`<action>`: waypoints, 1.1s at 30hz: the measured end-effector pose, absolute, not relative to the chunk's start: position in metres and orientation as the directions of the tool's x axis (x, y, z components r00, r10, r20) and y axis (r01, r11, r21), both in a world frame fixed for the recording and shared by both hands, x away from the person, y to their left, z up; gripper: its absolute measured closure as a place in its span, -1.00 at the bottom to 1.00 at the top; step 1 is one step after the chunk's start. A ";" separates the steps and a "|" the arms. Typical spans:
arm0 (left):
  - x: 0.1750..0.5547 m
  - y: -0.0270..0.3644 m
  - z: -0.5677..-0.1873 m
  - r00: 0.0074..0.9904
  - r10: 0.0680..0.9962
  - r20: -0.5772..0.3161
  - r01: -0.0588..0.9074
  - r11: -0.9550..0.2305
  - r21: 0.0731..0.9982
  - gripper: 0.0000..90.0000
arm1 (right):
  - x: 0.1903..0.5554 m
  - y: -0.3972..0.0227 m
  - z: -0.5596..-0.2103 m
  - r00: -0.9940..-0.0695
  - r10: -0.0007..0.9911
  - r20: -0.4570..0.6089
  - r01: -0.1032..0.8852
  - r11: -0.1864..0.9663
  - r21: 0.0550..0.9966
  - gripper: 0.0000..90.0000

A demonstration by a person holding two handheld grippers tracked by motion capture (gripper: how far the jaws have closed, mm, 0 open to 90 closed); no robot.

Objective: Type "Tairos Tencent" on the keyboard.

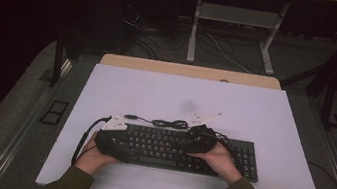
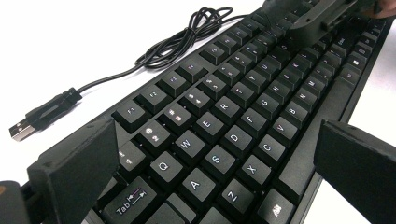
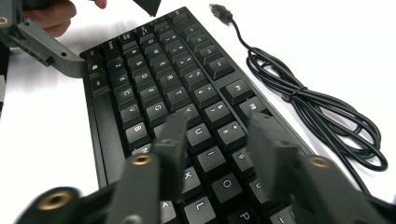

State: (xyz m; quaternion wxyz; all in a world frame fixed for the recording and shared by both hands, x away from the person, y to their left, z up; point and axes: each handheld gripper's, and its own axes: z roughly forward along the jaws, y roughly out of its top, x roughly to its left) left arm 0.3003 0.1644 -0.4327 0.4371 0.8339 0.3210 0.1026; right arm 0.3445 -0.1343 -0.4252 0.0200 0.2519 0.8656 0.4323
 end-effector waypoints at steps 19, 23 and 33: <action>0.302 0.164 -0.433 0.773 0.625 -0.110 0.443 -0.407 0.799 -1.00 | 0.345 -0.147 -0.420 -0.847 0.506 0.166 0.422 0.448 0.788 -0.37; 0.303 0.163 -0.431 0.775 0.623 -0.108 0.438 -0.406 0.802 -1.00 | 0.345 -0.148 -0.420 -0.846 0.505 0.172 0.425 0.444 0.789 -0.38; 0.308 0.157 -0.428 0.779 0.619 -0.106 0.430 -0.404 0.807 -1.00 | 0.347 -0.152 -0.422 -0.840 0.511 0.182 0.437 0.438 0.786 -0.38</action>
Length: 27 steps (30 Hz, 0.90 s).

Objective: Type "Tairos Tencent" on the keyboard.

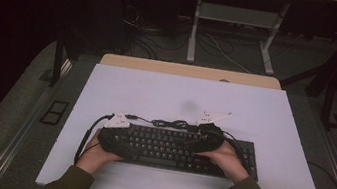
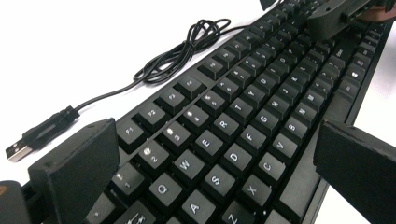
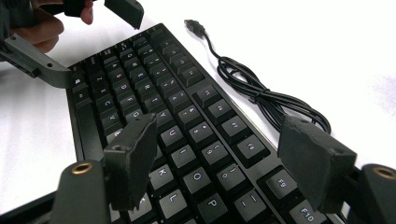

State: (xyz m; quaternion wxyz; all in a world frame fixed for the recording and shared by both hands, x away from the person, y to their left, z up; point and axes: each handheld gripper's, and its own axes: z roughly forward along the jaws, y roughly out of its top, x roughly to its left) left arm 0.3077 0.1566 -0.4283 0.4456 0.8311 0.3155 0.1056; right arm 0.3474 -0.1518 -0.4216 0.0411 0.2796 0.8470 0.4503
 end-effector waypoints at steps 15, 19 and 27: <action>0.317 0.145 -0.426 0.784 0.612 -0.102 0.418 -0.399 0.816 -1.00 | 0.347 -0.151 -0.422 -0.841 0.511 0.177 0.433 0.440 0.787 -0.38; 0.317 0.144 -0.426 0.791 0.603 -0.106 0.410 -0.394 0.823 -0.85 | 0.347 -0.151 -0.422 -0.840 0.513 0.178 0.434 0.439 0.786 -0.38; 0.318 0.147 -0.424 0.796 0.590 -0.138 0.413 -0.361 0.836 -0.25 | 0.347 -0.151 -0.422 -0.838 0.516 0.176 0.436 0.440 0.785 -0.38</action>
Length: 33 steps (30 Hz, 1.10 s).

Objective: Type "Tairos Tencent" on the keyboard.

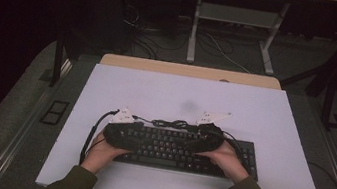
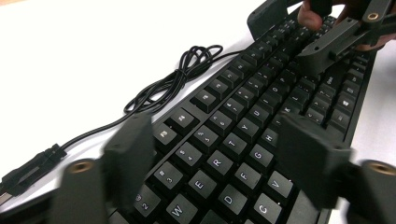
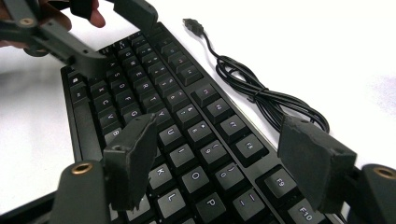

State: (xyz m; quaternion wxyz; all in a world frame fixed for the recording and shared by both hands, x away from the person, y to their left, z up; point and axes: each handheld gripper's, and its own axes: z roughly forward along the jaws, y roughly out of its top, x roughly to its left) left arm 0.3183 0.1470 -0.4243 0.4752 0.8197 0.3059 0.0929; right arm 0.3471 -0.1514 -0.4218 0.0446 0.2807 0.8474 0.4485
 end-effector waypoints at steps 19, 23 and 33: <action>0.324 0.144 -0.431 0.799 0.568 -0.196 0.470 -0.387 0.793 0.82 | 0.347 -0.152 -0.421 -0.839 0.517 0.172 0.433 0.443 0.785 -0.38; 0.325 0.144 -0.431 0.800 0.564 -0.205 0.477 -0.390 0.788 0.97 | 0.347 -0.151 -0.421 -0.840 0.515 0.170 0.431 0.444 0.786 -0.38; 0.327 0.139 -0.435 0.798 0.566 -0.210 0.492 -0.407 0.770 0.97 | 0.346 -0.151 -0.421 -0.840 0.515 0.170 0.431 0.444 0.786 -0.38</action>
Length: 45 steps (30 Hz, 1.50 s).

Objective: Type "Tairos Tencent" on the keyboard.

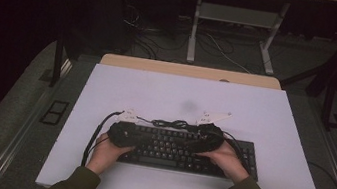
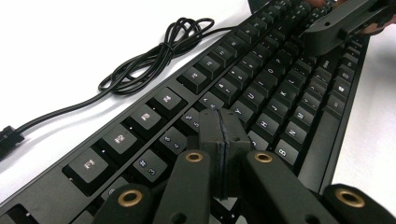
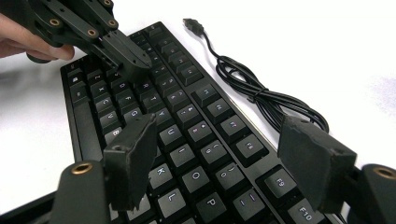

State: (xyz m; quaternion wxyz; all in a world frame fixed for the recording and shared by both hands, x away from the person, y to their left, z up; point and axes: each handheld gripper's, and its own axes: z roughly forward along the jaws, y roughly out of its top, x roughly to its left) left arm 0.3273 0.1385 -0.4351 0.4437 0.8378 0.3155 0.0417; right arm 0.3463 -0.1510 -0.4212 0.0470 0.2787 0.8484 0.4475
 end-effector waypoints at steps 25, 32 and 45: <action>0.328 0.134 -0.438 0.798 0.569 -0.197 0.495 -0.435 0.752 0.97 | 0.346 -0.151 -0.421 -0.840 0.516 0.166 0.429 0.445 0.786 -0.38; 0.326 0.135 -0.433 0.802 0.569 -0.183 0.477 -0.424 0.770 0.97 | 0.347 -0.152 -0.420 -0.838 0.519 0.168 0.431 0.441 0.787 -0.38; 0.323 0.141 -0.427 0.801 0.576 -0.164 0.461 -0.418 0.783 0.80 | 0.347 -0.153 -0.420 -0.837 0.521 0.167 0.430 0.439 0.789 -0.38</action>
